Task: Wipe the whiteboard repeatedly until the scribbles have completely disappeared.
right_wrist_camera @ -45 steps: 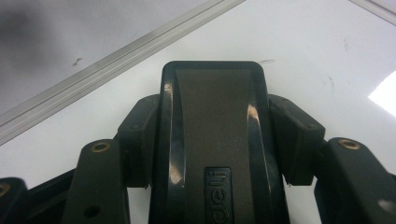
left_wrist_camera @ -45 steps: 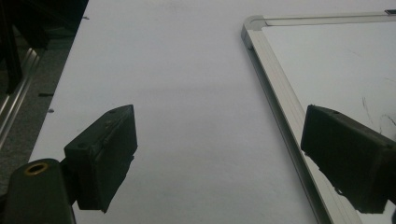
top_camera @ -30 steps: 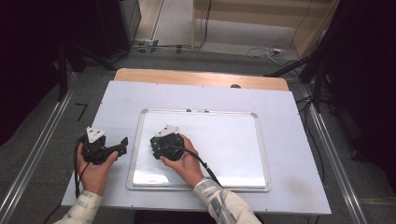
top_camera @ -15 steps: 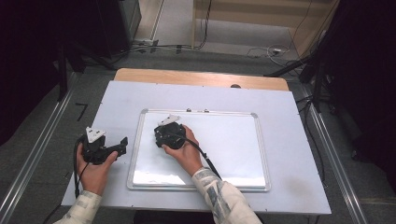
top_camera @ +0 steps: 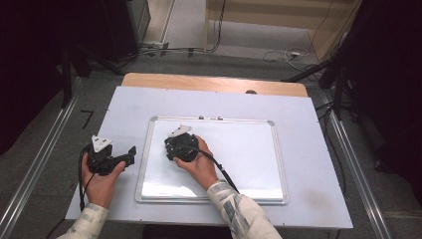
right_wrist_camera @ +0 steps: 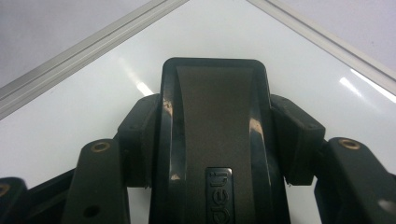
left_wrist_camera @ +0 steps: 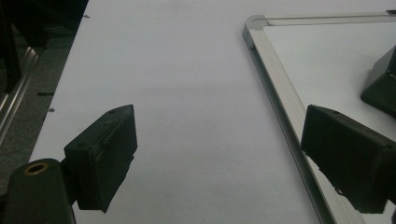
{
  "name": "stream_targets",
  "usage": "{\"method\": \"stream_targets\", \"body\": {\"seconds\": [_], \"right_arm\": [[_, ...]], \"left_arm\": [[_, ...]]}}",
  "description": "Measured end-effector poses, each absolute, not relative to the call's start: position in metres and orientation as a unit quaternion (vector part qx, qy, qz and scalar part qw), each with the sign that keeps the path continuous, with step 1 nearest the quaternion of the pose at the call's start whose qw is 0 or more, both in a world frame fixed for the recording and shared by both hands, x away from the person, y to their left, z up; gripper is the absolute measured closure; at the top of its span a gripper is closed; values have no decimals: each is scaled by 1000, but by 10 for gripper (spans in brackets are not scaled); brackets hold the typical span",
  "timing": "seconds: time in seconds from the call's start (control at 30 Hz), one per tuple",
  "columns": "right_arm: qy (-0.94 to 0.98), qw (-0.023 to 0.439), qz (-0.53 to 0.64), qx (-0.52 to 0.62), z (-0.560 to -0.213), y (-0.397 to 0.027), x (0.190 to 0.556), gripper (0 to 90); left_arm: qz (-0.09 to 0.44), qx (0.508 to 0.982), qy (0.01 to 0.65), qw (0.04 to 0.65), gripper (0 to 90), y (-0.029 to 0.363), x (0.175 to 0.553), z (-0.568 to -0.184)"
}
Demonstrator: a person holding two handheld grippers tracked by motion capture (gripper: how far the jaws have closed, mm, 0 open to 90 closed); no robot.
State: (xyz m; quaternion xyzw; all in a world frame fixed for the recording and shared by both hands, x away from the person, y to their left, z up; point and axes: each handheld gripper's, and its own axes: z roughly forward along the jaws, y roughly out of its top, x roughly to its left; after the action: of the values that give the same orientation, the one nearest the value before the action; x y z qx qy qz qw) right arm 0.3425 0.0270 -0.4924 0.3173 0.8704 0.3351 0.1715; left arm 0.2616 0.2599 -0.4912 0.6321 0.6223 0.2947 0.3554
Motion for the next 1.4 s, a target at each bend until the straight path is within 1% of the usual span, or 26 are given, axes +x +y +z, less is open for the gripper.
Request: {"method": "stream_targets", "body": {"seconds": [0.3, 0.53, 0.7, 0.83, 1.4], "right_arm": [[876, 169, 337, 301, -493, 24, 328, 387], [880, 163, 341, 287, -494, 22, 310, 387], [880, 158, 344, 286, -495, 21, 306, 388], [880, 150, 345, 290, -494, 20, 309, 388], [869, 173, 334, 323, -493, 22, 346, 387]], "left_arm": [[296, 632, 622, 355, 113, 259, 262, -491], [296, 634, 621, 354, 113, 259, 262, -491], [296, 634, 620, 353, 113, 258, 262, -491], [297, 632, 622, 354, 113, 259, 262, -491], [295, 632, 623, 355, 113, 260, 261, -491]]}}
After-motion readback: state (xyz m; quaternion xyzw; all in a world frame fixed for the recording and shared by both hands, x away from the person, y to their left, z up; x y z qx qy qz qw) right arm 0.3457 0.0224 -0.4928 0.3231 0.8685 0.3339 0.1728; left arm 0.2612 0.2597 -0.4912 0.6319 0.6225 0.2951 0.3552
